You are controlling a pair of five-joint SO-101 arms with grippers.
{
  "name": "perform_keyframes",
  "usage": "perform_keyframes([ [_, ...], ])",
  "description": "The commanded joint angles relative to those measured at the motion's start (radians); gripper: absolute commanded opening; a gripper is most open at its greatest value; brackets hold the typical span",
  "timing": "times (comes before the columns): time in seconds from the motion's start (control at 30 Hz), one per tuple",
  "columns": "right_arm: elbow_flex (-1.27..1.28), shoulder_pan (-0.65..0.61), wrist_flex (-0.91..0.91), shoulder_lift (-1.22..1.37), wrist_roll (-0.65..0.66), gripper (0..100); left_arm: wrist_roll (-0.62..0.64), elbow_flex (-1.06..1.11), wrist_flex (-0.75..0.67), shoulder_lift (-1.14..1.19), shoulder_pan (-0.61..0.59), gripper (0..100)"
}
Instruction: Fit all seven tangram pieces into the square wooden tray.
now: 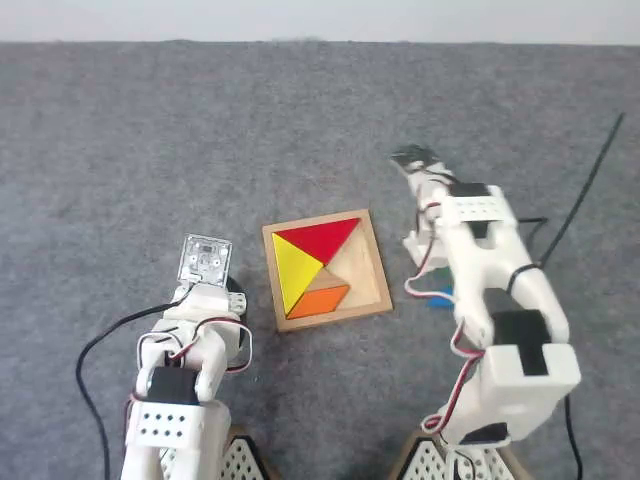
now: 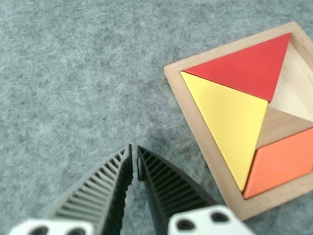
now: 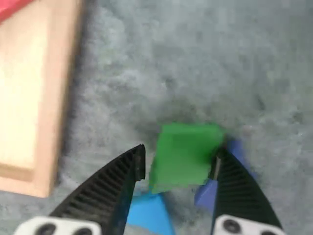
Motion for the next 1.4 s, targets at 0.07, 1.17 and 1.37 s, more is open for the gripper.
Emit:
perform_keyframes([
  [0.07, -0.028, 0.077, 0.013, 0.002, -0.005, 22.7, 0.006, -0.008, 0.005, -0.014, -0.003, 2],
  [1.17, -0.157, -0.018, 0.088, -0.071, -0.064, 2.9, 0.006, -0.008, 0.005, -0.014, -0.003, 2],
  [1.37, -0.215, -0.219, 0.127, -0.11, -0.046, 3.0, 0.006, -0.008, 0.005, -0.014, -0.003, 2],
])
